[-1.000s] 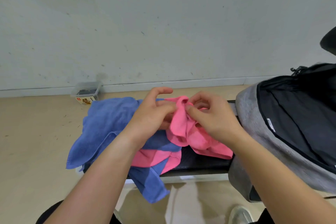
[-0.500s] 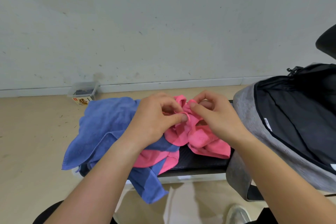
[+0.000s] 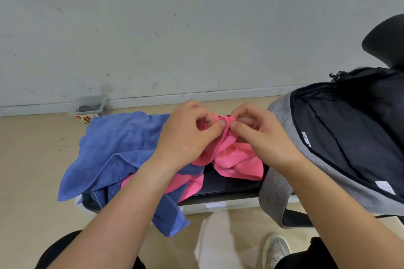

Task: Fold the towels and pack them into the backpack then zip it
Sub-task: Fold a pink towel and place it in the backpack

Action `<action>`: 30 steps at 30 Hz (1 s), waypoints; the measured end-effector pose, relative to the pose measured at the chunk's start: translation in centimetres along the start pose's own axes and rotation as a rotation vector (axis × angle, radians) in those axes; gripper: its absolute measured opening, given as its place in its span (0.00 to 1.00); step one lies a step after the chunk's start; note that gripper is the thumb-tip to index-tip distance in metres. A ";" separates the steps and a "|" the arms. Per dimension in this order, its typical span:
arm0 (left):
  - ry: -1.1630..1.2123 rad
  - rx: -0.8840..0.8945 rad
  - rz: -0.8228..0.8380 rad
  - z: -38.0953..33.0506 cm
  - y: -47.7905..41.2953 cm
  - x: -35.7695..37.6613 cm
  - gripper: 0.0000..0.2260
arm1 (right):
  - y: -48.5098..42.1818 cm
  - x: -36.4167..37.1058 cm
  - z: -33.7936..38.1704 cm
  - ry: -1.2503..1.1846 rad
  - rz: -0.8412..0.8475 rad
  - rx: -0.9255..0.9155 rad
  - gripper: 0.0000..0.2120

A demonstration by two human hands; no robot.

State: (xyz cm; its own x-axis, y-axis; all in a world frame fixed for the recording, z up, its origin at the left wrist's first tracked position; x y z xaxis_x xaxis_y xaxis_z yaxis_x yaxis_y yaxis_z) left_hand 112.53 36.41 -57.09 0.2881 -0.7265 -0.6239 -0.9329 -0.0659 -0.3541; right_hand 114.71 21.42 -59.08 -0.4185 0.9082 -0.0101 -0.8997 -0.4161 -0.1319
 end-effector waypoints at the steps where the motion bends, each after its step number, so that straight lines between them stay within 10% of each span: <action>1: 0.005 0.000 0.000 0.0 0.0 0.1 0.14 | 0.0 0.0 -0.1 -0.004 0.003 -0.002 0.07; 17: -0.100 0.045 0.018 1.0 -0.3 0.4 0.16 | -0.4 -0.4 -0.6 0.029 0.077 0.018 0.04; 30: -0.006 0.062 0.072 -2.2 0.6 -1.7 0.05 | -5.2 -1.9 13.5 0.610 -0.054 -0.268 0.08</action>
State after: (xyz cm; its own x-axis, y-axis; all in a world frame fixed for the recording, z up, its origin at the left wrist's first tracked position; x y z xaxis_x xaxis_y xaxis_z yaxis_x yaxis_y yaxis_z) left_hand 111.02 36.10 -54.71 0.2223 -0.7240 -0.6530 -0.9360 0.0290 -0.3508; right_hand 118.52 21.28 -44.98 -0.1579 0.8235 -0.5449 -0.8226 -0.4150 -0.3887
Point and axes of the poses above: each hand's wrist, its own y-axis away from the middle knuckle, its own x-axis out of the palm, z = x × y, the point moved 8 cm from there along -y, towards the middle knuckle, and after that the axes turned 2 degrees about -y, right-handed, at the moved point
